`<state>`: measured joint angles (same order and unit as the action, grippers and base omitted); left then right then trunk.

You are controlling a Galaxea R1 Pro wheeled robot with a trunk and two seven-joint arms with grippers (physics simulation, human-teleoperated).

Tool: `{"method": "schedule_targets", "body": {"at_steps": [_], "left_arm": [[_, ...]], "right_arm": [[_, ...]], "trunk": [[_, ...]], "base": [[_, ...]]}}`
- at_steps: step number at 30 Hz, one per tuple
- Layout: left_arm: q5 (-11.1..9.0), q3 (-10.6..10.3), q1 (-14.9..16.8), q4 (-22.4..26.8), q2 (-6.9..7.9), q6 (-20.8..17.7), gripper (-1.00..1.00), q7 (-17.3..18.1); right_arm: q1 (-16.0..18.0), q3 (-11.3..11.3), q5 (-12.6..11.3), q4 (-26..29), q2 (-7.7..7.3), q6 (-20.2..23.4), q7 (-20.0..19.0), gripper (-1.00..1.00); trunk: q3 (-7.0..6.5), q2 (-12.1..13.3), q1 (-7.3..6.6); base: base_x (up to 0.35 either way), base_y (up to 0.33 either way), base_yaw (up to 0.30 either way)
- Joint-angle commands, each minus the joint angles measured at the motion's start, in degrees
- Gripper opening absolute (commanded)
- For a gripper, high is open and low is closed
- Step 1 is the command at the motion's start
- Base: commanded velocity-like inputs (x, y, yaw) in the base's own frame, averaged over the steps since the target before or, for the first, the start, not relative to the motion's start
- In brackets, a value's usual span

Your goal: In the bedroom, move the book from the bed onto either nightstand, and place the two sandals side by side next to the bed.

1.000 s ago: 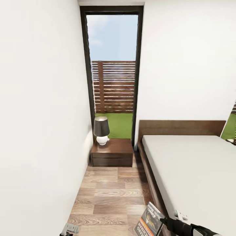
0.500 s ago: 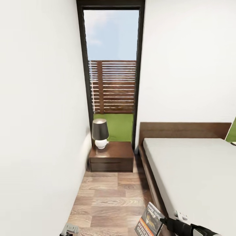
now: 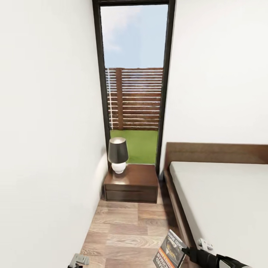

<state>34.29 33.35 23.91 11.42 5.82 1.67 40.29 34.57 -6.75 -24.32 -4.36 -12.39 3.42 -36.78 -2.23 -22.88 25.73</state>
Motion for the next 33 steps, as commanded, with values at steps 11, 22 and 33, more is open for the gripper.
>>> {"method": "schedule_targets", "body": {"at_steps": [11,22,33], "left_arm": [[0.60,0.49,0.06,0.01,-0.02,0.17,1.00,0.22],[0.60,0.49,0.03,0.01,-0.02,0.17,1.00,0.22],[0.60,0.49,0.05,0.01,-0.02,0.17,1.00,0.22]], "right_arm": [[0.06,-0.19,-0.64,-0.12,0.00,0.36,-0.23,-1.00],[0.06,-0.19,-0.64,-0.12,0.00,0.36,-0.23,-1.00],[0.06,-0.19,-0.64,-0.12,0.00,0.36,-0.23,-1.00]], "trunk": [[0.02,-0.04,0.06],[0.02,-0.04,0.06],[0.02,-0.04,0.06]], "base": [[0.327,0.000,0.000],[0.327,0.000,0.000],[0.327,0.000,0.000]]}}
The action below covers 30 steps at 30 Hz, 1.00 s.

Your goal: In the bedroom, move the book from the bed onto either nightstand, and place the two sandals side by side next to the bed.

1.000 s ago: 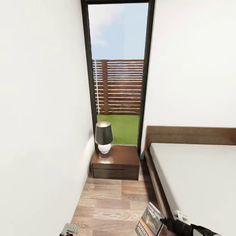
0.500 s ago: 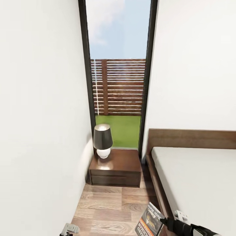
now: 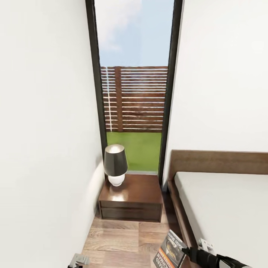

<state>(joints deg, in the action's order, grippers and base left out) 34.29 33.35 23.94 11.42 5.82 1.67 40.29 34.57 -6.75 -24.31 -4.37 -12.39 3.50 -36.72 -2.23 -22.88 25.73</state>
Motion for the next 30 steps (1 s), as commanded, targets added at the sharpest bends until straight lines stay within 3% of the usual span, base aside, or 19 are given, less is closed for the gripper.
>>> {"method": "schedule_targets", "body": {"at_steps": [1,24,30], "left_arm": [[0.60,0.48,0.00,0.01,-0.02,0.17,1.00,0.22],[0.60,0.48,0.02,0.01,-0.02,0.17,1.00,0.22],[0.60,0.48,-0.01,0.01,-0.02,0.17,1.00,0.22]], "right_arm": [[0.06,-0.19,-0.65,-0.11,0.00,0.28,-0.28,-1.00],[0.06,-0.19,-0.65,-0.09,0.00,0.28,-0.28,-1.00],[0.06,-0.19,-0.65,-0.11,0.00,0.28,-0.28,-1.00]], "trunk": [[0.02,-0.04,0.06],[0.02,-0.04,0.06],[0.02,-0.04,0.06]], "base": [[0.327,0.000,0.000],[0.323,0.000,0.000],[0.092,0.000,0.000]]}}
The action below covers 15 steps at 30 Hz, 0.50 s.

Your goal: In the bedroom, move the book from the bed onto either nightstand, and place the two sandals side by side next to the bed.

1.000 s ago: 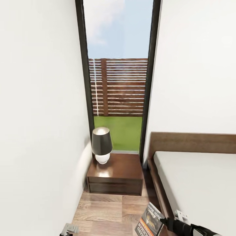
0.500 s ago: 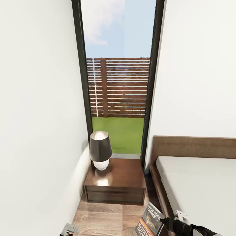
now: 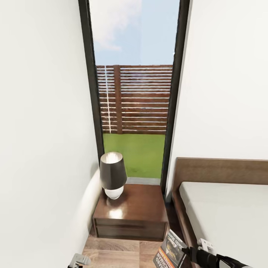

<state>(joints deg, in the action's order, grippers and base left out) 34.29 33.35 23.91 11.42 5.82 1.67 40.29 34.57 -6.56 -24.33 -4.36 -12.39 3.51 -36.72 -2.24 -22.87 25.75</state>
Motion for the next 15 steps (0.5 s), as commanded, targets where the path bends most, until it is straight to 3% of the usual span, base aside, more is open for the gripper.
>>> {"method": "schedule_targets", "body": {"at_steps": [1,15], "left_arm": [[0.60,0.48,0.05,0.01,-0.02,0.17,1.00,0.22],[0.60,0.48,0.03,0.01,-0.02,0.17,1.00,0.22]], "right_arm": [[0.06,-0.39,-0.63,-0.10,0.00,0.27,-0.28,-1.00],[0.06,-0.39,-0.63,-0.12,0.00,0.27,-0.28,-1.00]], "trunk": [[0.02,-0.05,0.03],[0.02,-0.05,0.03]], "base": [[0.095,0.000,0.000],[0.285,0.000,0.000]]}}
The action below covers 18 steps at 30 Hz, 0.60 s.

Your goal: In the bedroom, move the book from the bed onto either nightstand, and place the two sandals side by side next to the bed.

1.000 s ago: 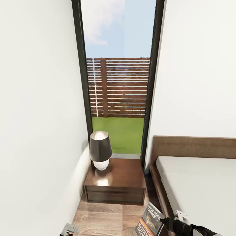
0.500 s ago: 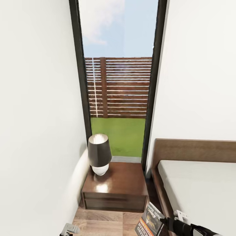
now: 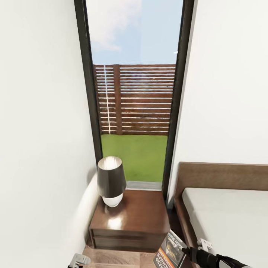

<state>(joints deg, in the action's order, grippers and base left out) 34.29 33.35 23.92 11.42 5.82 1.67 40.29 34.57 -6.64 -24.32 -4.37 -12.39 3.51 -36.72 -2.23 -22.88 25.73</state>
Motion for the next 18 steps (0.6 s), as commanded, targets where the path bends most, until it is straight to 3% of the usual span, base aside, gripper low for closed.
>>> {"method": "schedule_targets", "body": {"at_steps": [1,18], "left_arm": [[0.60,0.49,0.01,0.01,-0.02,0.17,1.00,0.22],[0.60,0.49,0.05,0.01,-0.02,0.17,1.00,0.22]], "right_arm": [[0.06,-0.30,-0.64,-0.12,0.00,0.27,-0.28,-1.00],[0.06,-0.30,-0.64,-0.11,0.00,0.27,-0.28,-1.00]], "trunk": [[0.02,-0.04,0.06],[0.02,-0.04,0.06]], "base": [[0.315,0.000,0.000],[0.315,0.000,0.000]]}}
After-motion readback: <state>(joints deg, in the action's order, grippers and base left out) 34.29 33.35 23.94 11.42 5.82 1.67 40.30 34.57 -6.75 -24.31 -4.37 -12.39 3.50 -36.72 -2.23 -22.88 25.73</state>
